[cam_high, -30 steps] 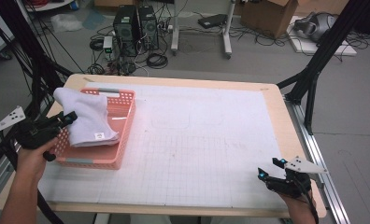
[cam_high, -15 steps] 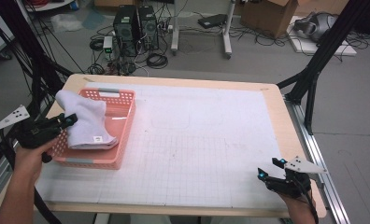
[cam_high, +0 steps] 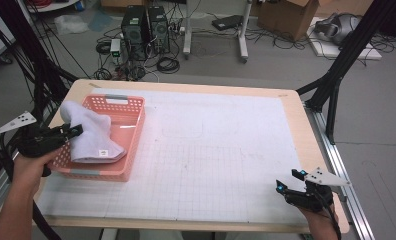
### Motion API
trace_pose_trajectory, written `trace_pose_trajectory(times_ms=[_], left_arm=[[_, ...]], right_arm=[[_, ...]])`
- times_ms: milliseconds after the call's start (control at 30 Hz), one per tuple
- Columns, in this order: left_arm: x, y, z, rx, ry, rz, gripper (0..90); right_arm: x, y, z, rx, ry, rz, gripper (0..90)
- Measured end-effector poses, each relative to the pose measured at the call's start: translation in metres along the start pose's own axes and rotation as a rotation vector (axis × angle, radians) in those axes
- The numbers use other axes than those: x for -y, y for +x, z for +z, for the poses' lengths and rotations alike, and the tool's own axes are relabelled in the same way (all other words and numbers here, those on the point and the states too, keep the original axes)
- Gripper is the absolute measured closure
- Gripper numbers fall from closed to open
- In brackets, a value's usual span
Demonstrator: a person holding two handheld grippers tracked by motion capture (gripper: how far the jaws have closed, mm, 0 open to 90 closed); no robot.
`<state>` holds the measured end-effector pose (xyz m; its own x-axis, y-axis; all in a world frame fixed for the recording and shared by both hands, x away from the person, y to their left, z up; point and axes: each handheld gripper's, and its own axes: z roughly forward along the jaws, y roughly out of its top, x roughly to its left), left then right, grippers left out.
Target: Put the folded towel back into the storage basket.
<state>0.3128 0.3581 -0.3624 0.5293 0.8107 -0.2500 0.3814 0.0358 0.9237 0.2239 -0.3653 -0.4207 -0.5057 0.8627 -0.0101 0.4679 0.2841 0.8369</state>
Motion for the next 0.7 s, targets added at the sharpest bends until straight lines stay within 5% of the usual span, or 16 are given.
trace_pose_trajectory(times_ms=[233,367,533,633,700], left_arm=[[0.0008,-0.0005,-0.0048,-0.066,0.062,-0.077,51.5],[0.0021,-0.0018,-0.0074,-0.085,0.067,-0.086,48.7],[0.0016,-0.0036,-0.0076,-0.209,0.104,-0.111,43.7],[-0.0001,-0.0043,-0.0028,-0.236,0.124,-0.147,44.7],[-0.0009,-0.0066,0.0005,-0.241,0.137,-0.138,65.2]], right_arm=[[-0.0004,0.0012,-0.0006,-0.001,-0.002,0.002,28.4],[-0.0007,0.0016,-0.0001,-0.002,-0.002,-0.002,28.4],[-0.0012,0.0024,0.0008,-0.004,0.002,-0.004,28.4],[-0.0017,0.0033,0.0017,-0.007,0.001,-0.008,28.4],[-0.0018,0.0035,0.0020,-0.007,0.002,-0.009,28.4]])
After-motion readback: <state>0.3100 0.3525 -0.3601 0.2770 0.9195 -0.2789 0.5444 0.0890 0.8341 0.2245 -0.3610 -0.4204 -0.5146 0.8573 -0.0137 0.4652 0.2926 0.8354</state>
